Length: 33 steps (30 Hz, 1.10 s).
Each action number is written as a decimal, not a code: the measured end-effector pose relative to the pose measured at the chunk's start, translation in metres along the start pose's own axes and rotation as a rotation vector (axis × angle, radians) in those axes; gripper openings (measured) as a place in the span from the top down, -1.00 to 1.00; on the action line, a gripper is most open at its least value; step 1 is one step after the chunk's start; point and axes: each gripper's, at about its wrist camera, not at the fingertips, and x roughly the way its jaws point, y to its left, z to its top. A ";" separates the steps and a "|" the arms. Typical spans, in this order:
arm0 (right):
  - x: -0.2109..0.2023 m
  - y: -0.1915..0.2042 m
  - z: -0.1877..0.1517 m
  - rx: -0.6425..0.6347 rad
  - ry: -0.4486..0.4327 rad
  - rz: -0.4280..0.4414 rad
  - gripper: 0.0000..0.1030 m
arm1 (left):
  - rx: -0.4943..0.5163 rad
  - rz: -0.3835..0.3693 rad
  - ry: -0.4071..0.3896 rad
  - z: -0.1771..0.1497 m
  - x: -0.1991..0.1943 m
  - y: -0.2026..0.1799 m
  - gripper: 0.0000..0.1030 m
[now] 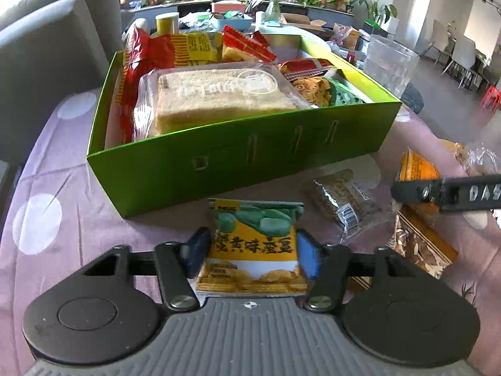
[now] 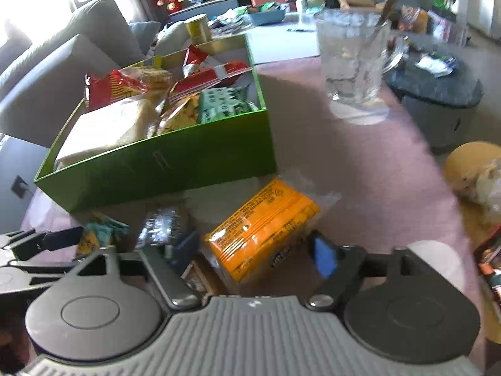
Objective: Organize snacks
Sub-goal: 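Grasp the orange packet with the right tool while the left tool grasps the green-and-yellow bean packet, then lift and carry the orange and bean packets over the green box with both tools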
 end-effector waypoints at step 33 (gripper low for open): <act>-0.046 0.031 0.027 -0.039 -0.257 0.047 -0.55 | -0.022 -0.074 -0.143 0.004 -0.055 0.009 -0.02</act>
